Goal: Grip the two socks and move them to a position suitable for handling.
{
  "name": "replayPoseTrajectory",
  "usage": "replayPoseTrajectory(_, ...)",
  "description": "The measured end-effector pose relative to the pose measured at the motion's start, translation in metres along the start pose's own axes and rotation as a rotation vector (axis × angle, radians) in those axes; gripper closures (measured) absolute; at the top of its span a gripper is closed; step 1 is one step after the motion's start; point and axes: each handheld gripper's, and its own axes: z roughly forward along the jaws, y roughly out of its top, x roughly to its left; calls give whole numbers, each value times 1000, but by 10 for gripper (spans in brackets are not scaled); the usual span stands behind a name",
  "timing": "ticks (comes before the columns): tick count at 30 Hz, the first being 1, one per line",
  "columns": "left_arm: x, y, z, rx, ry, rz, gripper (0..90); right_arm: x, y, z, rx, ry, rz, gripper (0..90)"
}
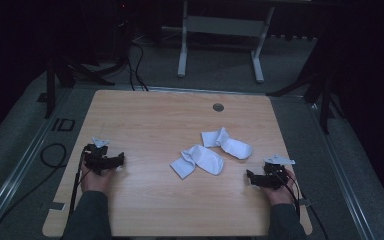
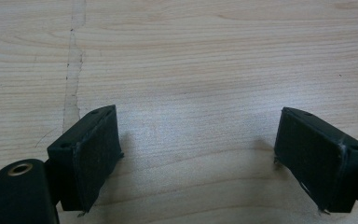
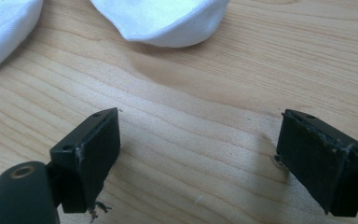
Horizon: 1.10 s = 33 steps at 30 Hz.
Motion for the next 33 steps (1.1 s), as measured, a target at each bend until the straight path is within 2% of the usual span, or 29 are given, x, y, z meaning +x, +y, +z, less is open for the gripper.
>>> replayPoseTrajectory(17, 0, 0, 0, -3, 3, -2, 159, 0, 0, 0, 0, -3, 3, 137)
replayPoseTrajectory(22, 0, 0, 0, -3, 2, -3, 159, 2, 0, -1, -9, -2, 3, 220)
replayPoseTrajectory(24, 0, 0, 0, -3, 3, -3, 159, 4, 3, -3, 9, -14, 12, 287)
replayPoseTrajectory(26, 0, 0, 0, -3, 3, -3, 159, 6, 5, -4, 25, -38, 10, 314)
replayPoseTrajectory(29, 0, 0, 0, -3, 3, -2, 159, 10, 8, -7, 28, -51, -1, 320)
replayPoseTrajectory(33, 0, 0, 0, -3, 3, -3, 159, 20, 14, -15, 26, -32, -31, 341)
